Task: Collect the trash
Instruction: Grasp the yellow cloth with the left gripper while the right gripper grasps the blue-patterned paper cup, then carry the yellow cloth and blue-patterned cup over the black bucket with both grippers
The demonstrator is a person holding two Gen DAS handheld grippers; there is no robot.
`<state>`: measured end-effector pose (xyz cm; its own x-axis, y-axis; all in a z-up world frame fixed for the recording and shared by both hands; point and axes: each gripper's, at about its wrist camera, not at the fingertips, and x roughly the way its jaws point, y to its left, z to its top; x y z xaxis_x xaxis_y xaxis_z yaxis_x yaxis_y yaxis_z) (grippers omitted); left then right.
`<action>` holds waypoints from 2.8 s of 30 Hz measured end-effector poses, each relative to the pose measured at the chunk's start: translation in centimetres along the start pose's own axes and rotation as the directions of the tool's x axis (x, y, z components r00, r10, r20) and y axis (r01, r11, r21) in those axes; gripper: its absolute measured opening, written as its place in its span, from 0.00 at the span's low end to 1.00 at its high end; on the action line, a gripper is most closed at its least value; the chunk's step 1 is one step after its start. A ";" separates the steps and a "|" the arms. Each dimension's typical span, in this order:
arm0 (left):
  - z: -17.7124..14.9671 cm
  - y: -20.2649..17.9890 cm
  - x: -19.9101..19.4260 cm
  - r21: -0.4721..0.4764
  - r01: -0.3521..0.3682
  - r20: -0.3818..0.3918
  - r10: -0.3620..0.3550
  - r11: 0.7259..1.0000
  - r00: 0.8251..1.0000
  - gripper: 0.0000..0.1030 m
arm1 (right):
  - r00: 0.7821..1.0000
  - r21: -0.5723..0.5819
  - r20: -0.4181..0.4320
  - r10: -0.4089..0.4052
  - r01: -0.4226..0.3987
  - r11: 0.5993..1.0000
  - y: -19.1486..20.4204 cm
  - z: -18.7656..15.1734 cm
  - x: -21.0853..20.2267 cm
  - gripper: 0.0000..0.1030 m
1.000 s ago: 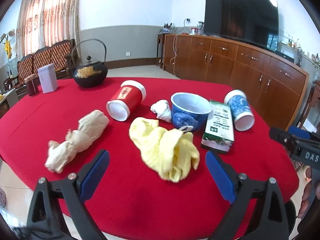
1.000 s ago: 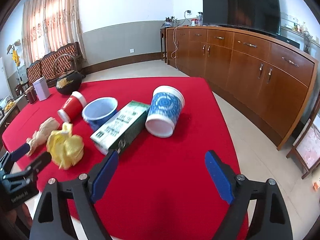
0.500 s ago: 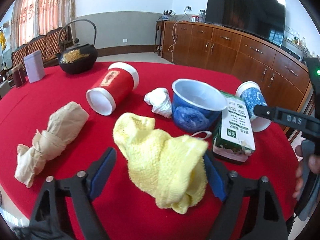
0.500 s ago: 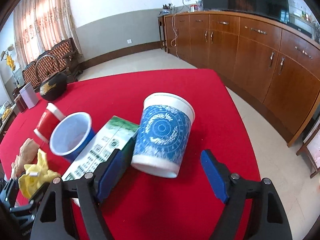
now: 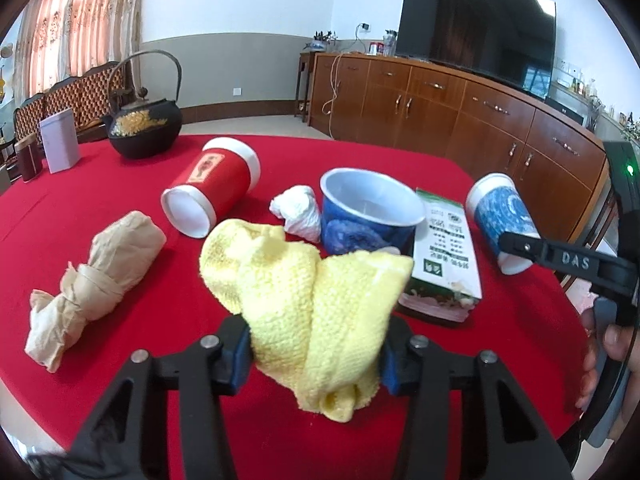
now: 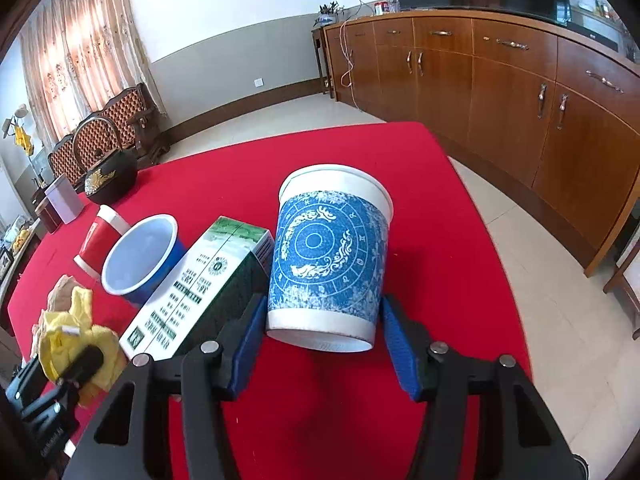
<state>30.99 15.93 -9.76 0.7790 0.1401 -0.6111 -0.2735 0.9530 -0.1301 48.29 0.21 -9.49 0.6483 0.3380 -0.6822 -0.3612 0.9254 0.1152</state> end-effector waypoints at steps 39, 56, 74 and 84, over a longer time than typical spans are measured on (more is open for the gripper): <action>-3.6 -4.6 -10.8 0.104 0.083 0.044 -0.088 0.991 0.995 0.50 | 0.988 0.039 0.109 -0.106 0.102 0.994 -2.9 -11.2 -19.3 0.57; -6.2 -14.2 -12.2 0.236 0.252 -0.005 -0.258 0.938 0.966 0.50 | 0.955 0.201 0.074 -0.289 0.269 0.942 -13.1 -18.4 -26.8 0.57; -11.9 -26.4 -11.5 0.369 0.453 -0.177 -0.417 0.812 0.892 0.50 | 0.918 0.294 -0.035 -0.396 0.388 0.874 -21.9 -26.3 -30.5 0.57; -14.5 -29.9 -10.6 0.403 0.497 -0.258 -0.426 0.768 0.867 0.50 | 0.913 0.301 -0.095 -0.396 0.406 0.863 -24.8 -29.5 -29.8 0.57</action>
<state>22.68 -17.93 -10.70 0.6465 -0.3533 -0.6761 0.4046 0.9102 -0.0888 18.08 -37.85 -13.31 0.6713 -0.0743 -0.7375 0.1528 0.9875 0.0396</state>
